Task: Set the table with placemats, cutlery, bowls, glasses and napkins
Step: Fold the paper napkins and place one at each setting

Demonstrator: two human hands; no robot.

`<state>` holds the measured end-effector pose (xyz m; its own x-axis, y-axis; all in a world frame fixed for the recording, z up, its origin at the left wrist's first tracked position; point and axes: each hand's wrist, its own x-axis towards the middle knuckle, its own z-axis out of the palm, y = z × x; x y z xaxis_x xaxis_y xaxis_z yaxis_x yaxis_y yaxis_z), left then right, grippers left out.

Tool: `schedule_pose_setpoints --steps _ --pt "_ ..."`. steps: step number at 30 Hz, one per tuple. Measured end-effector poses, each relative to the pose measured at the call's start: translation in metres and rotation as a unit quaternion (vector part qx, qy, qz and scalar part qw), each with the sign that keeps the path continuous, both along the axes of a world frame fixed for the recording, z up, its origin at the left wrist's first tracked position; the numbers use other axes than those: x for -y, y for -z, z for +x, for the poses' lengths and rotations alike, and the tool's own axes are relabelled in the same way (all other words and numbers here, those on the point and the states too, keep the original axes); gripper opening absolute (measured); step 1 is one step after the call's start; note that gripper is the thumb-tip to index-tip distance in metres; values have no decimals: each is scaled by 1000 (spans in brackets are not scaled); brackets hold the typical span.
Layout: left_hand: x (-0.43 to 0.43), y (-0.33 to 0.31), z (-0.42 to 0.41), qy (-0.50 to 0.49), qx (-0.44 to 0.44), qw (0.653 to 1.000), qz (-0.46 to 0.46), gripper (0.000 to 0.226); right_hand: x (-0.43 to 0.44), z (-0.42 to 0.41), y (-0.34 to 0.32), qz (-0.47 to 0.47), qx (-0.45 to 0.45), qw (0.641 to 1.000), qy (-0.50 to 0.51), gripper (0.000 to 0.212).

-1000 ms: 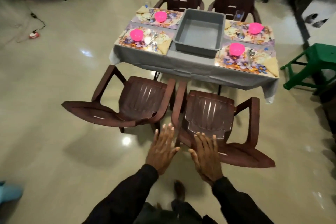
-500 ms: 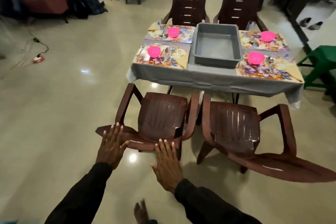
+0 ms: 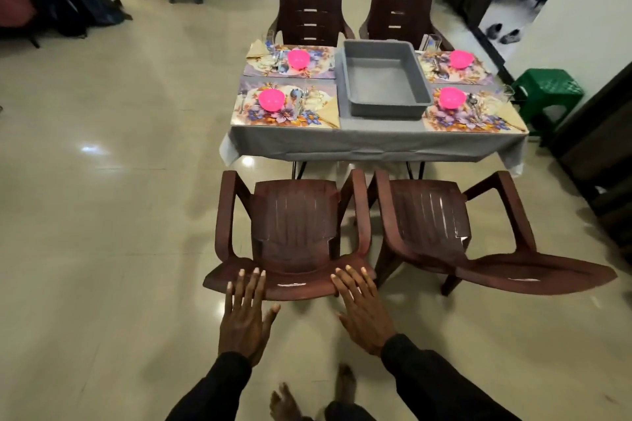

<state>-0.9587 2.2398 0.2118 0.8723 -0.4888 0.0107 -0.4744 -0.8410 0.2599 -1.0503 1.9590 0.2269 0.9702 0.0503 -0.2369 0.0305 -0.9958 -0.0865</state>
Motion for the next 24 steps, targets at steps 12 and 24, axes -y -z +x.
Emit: schedule_pose_setpoints --steps 12,24 --pt "-7 -6 34 14 -4 999 38 68 -25 19 1 28 29 997 59 84" --pt "-36 -23 61 48 -33 998 12 73 -73 52 -9 80 121 986 86 72"
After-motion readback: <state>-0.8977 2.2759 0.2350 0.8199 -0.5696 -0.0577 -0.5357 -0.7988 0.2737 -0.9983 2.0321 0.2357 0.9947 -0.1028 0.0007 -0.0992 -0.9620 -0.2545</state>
